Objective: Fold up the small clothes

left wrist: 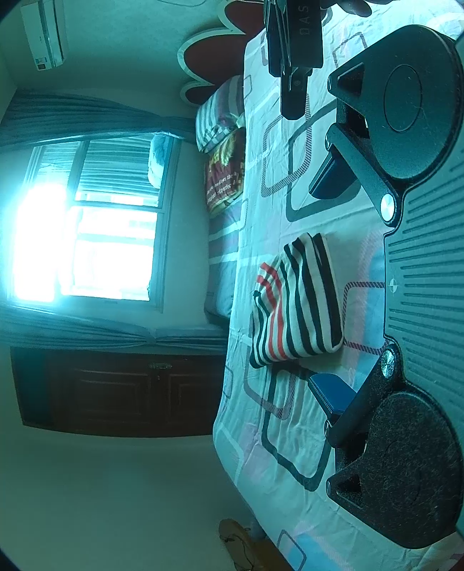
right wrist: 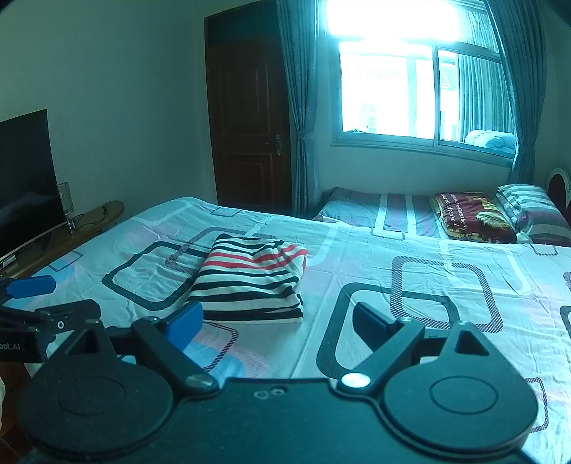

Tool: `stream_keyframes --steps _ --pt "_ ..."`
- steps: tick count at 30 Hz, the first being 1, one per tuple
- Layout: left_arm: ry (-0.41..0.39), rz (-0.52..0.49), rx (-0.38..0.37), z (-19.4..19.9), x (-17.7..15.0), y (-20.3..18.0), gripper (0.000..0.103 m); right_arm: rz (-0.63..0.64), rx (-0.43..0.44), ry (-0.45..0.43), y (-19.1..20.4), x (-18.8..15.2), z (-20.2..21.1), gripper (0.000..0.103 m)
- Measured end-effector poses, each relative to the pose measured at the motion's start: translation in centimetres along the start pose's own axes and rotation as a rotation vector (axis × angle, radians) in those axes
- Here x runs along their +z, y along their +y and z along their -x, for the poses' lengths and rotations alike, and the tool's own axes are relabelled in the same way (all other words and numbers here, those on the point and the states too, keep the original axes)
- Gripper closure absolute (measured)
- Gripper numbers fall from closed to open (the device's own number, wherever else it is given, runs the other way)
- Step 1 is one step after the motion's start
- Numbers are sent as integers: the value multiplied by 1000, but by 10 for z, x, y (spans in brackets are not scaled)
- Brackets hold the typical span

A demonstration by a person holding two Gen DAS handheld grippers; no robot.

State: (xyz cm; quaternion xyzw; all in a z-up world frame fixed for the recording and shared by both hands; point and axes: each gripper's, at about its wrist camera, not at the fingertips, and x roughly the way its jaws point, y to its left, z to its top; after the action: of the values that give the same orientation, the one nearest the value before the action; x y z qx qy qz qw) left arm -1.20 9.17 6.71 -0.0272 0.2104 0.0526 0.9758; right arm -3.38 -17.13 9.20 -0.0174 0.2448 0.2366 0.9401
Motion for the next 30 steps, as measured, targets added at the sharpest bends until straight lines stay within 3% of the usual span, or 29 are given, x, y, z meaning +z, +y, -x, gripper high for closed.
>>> stream_keyframes --steps 30 --pt "-15 -37 18 2 -1 -3 0 14 -7 4 7 -3 -7 12"
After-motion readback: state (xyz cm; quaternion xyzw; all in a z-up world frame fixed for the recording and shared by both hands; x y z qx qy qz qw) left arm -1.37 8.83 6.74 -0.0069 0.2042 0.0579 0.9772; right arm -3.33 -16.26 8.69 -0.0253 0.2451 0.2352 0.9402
